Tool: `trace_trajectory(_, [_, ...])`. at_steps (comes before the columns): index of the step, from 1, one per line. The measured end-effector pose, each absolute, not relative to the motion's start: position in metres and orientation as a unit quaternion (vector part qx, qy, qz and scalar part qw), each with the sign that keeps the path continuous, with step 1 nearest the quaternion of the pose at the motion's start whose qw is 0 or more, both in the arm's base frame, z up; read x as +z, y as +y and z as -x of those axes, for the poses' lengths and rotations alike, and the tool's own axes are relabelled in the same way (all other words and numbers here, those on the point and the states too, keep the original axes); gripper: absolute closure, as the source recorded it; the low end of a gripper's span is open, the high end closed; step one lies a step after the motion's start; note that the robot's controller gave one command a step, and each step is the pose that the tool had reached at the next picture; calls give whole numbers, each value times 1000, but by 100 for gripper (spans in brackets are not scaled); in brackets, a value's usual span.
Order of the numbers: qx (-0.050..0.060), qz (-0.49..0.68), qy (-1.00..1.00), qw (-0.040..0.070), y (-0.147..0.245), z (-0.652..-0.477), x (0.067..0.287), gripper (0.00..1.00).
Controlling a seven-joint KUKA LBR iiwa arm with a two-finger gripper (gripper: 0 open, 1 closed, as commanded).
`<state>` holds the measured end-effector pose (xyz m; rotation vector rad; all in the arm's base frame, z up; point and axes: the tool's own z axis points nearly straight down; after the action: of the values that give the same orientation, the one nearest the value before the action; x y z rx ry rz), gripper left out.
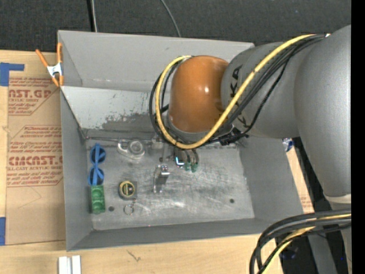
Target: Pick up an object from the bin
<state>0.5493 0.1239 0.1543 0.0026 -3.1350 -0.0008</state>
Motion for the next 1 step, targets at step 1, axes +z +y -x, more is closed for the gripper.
trace_trajectory(1, [-1, -178, -984, -3, 179, -492, 74, 0])
